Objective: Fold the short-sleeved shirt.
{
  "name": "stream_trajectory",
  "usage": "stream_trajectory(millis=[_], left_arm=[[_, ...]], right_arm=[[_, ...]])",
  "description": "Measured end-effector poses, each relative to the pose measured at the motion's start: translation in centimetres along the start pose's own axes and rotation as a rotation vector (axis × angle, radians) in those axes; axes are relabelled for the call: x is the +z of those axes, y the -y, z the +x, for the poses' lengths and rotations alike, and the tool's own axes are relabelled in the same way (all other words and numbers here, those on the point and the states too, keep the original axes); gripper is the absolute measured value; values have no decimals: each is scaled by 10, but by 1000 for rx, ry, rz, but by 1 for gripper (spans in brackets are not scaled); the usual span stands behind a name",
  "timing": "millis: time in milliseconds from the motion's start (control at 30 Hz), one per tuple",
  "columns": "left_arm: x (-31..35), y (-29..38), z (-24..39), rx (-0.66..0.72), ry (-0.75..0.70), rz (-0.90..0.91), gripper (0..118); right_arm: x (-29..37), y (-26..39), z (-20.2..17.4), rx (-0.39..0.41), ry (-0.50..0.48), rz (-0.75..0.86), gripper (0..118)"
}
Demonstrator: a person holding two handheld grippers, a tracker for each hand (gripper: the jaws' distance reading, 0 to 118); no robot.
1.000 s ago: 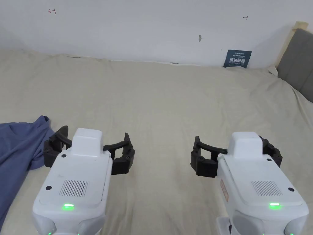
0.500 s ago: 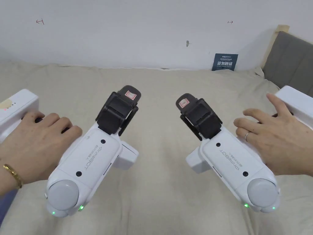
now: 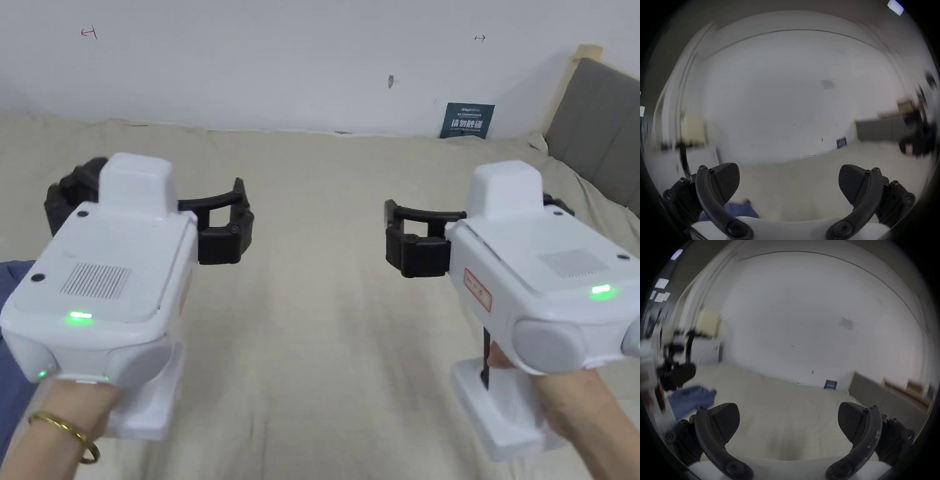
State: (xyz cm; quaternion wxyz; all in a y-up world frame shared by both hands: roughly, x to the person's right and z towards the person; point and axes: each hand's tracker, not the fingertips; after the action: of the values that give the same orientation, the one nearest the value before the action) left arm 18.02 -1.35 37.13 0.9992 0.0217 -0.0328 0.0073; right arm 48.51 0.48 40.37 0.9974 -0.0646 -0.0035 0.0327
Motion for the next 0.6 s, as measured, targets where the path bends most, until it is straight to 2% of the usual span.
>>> stream_trajectory(millis=[67,100,333,600], left_arm=[[3,13,-3,59,-38,-24,118],[6,18,2,67,-50,-36,118],[19,50,12,7,-25,-125,118],[25,53,25,-36,5,-122,118]], right_arm=[[6,16,-5,-5,106,12,118],[7,23,-5,-18,129,12,118],[13,49,-11,-28,85,-64,118],[16,53,-5,-70,99,-75,118]])
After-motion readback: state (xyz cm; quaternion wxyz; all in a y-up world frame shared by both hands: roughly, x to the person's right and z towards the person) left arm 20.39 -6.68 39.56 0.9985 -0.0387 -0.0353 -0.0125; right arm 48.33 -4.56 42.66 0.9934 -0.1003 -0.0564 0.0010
